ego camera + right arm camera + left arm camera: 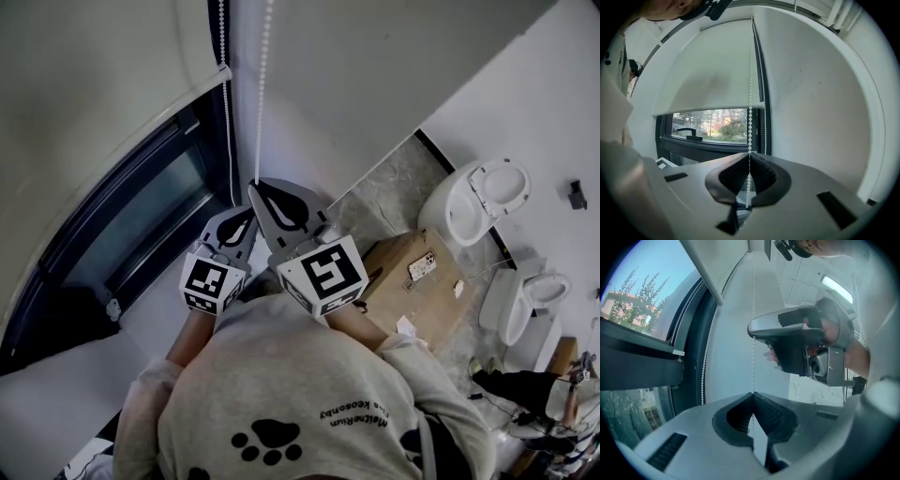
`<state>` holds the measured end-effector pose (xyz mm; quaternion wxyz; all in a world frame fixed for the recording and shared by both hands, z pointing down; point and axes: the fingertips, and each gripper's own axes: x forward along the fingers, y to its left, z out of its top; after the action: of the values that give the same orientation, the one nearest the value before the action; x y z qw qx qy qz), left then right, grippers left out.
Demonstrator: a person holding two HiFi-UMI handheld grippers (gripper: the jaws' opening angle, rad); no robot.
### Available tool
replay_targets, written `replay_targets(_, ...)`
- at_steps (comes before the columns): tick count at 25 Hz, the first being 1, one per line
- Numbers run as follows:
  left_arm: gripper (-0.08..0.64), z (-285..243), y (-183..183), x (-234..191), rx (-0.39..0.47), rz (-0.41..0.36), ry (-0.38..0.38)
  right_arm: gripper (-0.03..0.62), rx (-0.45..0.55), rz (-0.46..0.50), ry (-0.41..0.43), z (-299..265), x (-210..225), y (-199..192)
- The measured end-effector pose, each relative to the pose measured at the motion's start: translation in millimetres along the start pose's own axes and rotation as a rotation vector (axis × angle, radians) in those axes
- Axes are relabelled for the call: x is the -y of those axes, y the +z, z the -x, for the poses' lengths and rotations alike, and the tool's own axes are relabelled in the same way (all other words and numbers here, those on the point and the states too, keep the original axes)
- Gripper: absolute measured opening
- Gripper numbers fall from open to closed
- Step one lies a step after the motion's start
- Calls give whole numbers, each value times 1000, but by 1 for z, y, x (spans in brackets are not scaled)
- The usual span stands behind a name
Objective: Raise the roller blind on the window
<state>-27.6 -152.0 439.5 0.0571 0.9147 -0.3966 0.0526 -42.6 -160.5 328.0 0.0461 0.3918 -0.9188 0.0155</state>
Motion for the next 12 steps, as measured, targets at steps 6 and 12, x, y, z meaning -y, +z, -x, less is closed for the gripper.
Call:
replay_targets(6, 8, -4, -16, 1, -10, 2, -2, 11, -8, 7, -12, -1, 3, -17)
replay_targets(12, 8, -5, -34, 1, -23, 6, 6, 11, 1, -11, -9, -1, 2, -36)
